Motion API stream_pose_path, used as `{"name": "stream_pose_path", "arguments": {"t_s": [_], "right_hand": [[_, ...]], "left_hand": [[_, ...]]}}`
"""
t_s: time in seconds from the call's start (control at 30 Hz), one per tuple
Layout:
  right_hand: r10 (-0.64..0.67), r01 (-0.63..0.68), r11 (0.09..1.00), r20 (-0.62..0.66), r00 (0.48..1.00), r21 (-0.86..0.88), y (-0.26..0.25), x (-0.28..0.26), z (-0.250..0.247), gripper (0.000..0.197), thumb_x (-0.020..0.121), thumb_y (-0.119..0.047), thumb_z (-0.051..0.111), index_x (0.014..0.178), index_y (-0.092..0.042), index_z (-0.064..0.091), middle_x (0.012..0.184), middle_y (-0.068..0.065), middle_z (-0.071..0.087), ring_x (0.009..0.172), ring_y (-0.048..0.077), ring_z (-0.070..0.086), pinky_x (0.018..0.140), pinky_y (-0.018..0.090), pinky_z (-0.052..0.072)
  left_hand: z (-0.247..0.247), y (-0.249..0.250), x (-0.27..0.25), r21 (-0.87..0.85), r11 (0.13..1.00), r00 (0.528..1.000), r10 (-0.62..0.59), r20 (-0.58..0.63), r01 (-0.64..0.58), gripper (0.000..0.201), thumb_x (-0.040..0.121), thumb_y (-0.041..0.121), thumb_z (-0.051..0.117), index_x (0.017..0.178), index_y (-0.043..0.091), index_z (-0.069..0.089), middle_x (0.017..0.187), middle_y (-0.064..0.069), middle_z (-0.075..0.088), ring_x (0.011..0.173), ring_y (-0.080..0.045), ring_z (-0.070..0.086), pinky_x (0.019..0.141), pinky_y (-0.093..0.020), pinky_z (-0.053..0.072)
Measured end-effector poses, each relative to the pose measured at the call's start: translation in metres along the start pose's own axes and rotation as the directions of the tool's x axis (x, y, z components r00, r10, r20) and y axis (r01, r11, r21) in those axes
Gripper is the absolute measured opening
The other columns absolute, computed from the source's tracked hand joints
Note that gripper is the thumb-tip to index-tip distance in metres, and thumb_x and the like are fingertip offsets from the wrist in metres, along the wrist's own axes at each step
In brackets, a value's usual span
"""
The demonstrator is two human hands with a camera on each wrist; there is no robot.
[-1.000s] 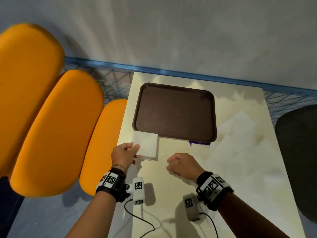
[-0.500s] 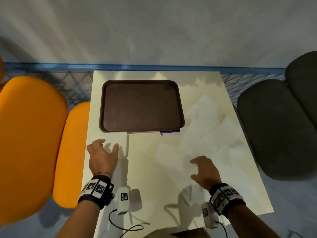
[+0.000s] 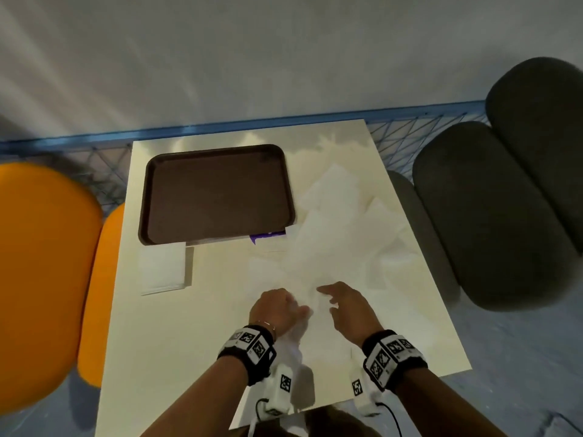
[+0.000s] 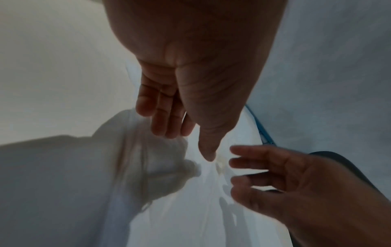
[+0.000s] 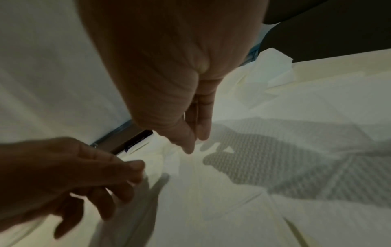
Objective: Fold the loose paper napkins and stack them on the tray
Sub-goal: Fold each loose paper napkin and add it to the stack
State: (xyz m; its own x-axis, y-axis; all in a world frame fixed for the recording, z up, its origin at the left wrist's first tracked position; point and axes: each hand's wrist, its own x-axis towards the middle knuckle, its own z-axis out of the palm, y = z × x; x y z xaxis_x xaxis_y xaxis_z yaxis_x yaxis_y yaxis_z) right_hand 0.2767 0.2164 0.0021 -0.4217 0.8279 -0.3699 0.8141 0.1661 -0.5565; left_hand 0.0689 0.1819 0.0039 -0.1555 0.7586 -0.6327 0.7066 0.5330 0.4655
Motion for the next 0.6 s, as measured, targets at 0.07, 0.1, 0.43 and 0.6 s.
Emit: {"name": "stream_pose_path", "arguments": {"t_s": [0.07,0.1,0.43,0.6], "right_hand": [[-0.001,0.002,0.999,-0.018,1.000,0.049,0.012,-0.006,-0.014,0.058,0.094,0.007,0.060,0.139,-0.030,0.064,0.133,-0.010,0.062,0.102,0.005,0.061,0.082,-0.005,0.036],[-0.002,0.003,0.998,-0.016,1.000,0.056,0.019,-0.009,-0.020,0.057,0.095,0.005,0.061,0.139,-0.030,0.064,0.133,-0.011,0.061,0.100,0.004,0.060,0.080,-0.004,0.036],[0.089,-0.090,0.996,0.080,0.993,0.015,0.090,-0.040,-0.059,0.051,0.094,-0.016,0.076,0.140,-0.033,0.062,0.135,-0.010,0.061,0.101,0.005,0.058,0.090,0.015,0.043],[0.096,-0.113,0.980,0.108,0.990,0.164,0.086,-0.043,-0.067,0.040,0.091,-0.032,0.081,0.129,-0.034,0.068,0.127,-0.009,0.068,0.099,0.007,0.064,0.087,0.019,0.050]], "left_hand": [[0.014,0.019,-0.004,0.012,0.999,0.999,-0.036,-0.024,0.036,0.032,0.086,0.057,0.071,0.081,0.026,0.065,0.081,0.010,0.063,0.086,-0.018,0.064,0.075,-0.028,0.047],[0.021,0.027,-0.007,0.008,0.998,0.997,-0.064,-0.042,0.064,0.034,0.085,0.057,0.071,0.077,0.025,0.065,0.079,0.009,0.065,0.082,-0.018,0.065,0.074,-0.028,0.049],[0.059,0.056,-0.009,-0.163,0.948,0.951,-0.291,-0.100,0.273,0.024,0.082,0.040,0.078,0.086,0.016,0.073,0.090,-0.003,0.073,0.083,-0.026,0.069,0.079,-0.033,0.058],[0.049,0.048,-0.029,-0.564,0.803,0.943,-0.311,-0.116,0.195,0.027,0.078,0.034,0.091,0.087,0.014,0.076,0.082,0.000,0.077,0.081,-0.021,0.071,0.078,-0.030,0.057]]}}
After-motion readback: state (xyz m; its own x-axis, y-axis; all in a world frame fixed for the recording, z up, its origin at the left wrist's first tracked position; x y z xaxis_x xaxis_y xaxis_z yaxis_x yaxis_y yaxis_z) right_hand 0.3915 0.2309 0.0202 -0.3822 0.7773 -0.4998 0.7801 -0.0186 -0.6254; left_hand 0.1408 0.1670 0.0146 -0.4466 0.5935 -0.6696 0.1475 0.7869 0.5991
